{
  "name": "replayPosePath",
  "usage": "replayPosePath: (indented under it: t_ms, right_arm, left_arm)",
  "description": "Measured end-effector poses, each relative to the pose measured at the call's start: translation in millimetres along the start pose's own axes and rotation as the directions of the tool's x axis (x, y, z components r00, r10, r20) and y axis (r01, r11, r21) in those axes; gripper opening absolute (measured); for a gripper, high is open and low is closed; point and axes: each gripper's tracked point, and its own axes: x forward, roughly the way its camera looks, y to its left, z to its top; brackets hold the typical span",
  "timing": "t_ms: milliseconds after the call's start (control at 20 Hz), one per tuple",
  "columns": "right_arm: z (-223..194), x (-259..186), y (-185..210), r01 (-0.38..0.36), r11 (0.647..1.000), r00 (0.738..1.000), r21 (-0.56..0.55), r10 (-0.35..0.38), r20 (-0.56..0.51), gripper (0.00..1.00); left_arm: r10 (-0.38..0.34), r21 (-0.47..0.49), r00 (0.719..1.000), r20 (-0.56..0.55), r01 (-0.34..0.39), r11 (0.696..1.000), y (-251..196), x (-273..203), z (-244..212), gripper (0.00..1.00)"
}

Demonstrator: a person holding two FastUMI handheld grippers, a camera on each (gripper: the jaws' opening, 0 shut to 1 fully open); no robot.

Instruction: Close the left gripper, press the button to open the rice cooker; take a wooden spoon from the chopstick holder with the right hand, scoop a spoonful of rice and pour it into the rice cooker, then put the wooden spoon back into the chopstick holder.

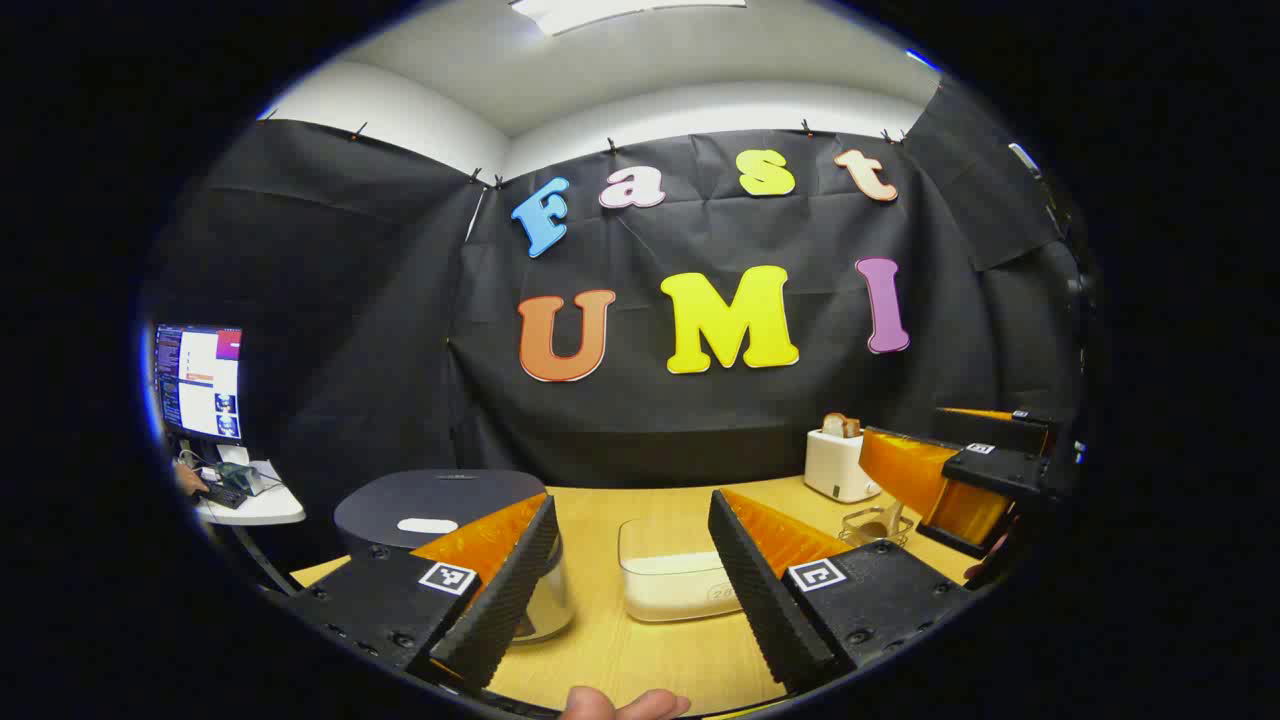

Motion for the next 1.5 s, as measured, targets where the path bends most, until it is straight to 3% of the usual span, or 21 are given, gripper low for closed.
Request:
replayPosePath:
  t_ms: [250,600,1100,1250,1400,1500]
  right_arm:
    - [0.8,7.3,17.6,-0.003,1.0,1.0,0.002,0.003,-0.012,0.98]
    - [9.3,4.7,7.6,0.04,0.999,0.999,-0.016,-0.04,0.007,0.97]
    - [-5.1,11.7,8.9,-0.026,0.999,0.999,0.032,0.027,-0.023,0.96]
    - [0.4,13.4,11.5,-0.062,0.998,0.998,0.021,0.062,0.006,0.95]
    - [-3.2,17.1,14.1,-0.106,0.994,0.994,-0.006,0.106,0.005,0.95]
    - [-8.1,19.7,15.0,-0.127,0.991,0.992,-0.048,0.127,-0.007,0.95]
  left_arm:
    - [0.029,0.02,1.0,0.01,-0.029,0.999,15.5,-4.0,1.8,0.97]
    - [0.021,0.009,1.0,0.004,-0.021,1.0,18.7,-1.4,0.1,0.97]
    - [0.076,-0.004,0.997,-0.009,-0.076,0.997,24.2,-4.5,-1.9,0.97]
    - [0.151,-0.042,0.988,-0.024,-0.152,0.988,51.1,-9.3,-1.7,0.99]
    - [0.234,-0.014,0.97,-0.064,-0.235,0.972,81.9,-10.9,7.3,0.99]
    - [0.251,0.004,0.963,-0.101,-0.252,0.968,89.5,-12.6,8.1,0.99]
